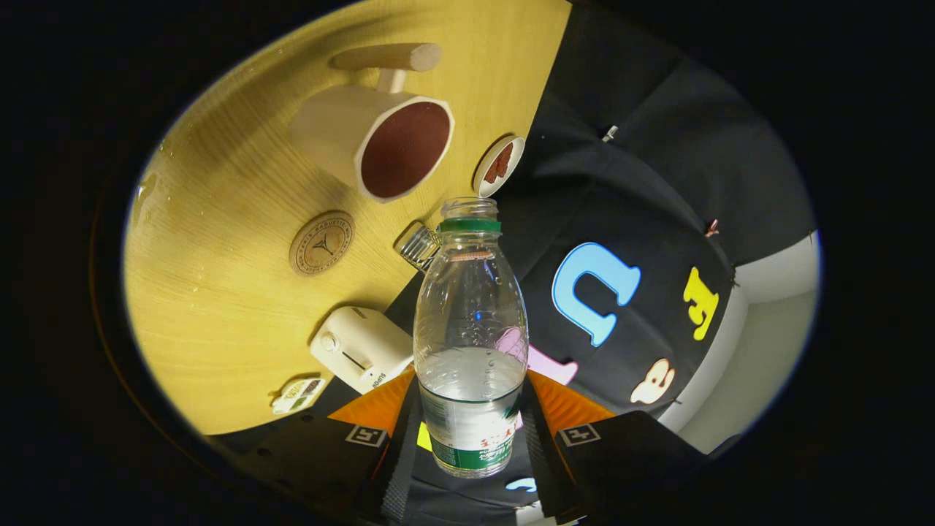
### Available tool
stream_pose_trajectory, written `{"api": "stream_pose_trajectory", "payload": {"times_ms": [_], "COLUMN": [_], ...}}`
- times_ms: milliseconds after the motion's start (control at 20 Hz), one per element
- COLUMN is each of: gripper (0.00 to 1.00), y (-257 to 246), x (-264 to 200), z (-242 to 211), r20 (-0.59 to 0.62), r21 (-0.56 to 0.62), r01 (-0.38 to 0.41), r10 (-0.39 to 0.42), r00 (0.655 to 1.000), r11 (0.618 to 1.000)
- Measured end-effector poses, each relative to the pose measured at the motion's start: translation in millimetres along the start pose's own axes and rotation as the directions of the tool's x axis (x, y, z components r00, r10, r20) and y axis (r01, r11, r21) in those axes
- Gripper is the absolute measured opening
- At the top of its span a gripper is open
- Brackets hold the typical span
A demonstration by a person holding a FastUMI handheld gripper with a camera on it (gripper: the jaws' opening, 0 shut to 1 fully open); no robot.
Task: Take the bottle from table, then pour the juice into the cup, finally place the bottle on the coaster
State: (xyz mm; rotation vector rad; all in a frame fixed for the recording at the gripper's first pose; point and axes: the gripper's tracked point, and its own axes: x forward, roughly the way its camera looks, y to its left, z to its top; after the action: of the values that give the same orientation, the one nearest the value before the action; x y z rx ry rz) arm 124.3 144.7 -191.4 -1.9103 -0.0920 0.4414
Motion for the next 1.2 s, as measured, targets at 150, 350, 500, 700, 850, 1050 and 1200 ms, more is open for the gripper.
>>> {"api": "stream_pose_trajectory", "payload": {"times_ms": [150, 350, 500, 700, 850, 1050, 1200], "gripper": [0.7, 0.7, 0.7, 0.7, 0.71, 0.71, 0.7], "y": [18.1, 41.3, 50.1, 52.4, 50.0, 39.7, 24.2], "x": [-0.5, -6.0, -3.4, -7.2, -3.6, 5.2, 14.3], "z": [4.0, 11.3, 14.8, 24.8, 30.0, 15.9, 10.1], "r20": [0.005, 0.02, 0.034, 0.094, 0.153, 0.187, 0.222], "r21": [0.152, 0.427, 0.635, 0.876, 0.969, 0.977, 0.941], "r01": [-0.056, -0.12, -0.139, -0.156, -0.178, -0.175, -0.216], "r10": [0.056, 0.123, 0.152, 0.157, 0.145, 0.086, -0.005], "r00": [0.998, 0.992, 0.988, 0.983, 0.977, 0.979, 0.975], "r11": [0.987, 0.896, 0.76, 0.456, 0.174, -0.123, -0.259]}}
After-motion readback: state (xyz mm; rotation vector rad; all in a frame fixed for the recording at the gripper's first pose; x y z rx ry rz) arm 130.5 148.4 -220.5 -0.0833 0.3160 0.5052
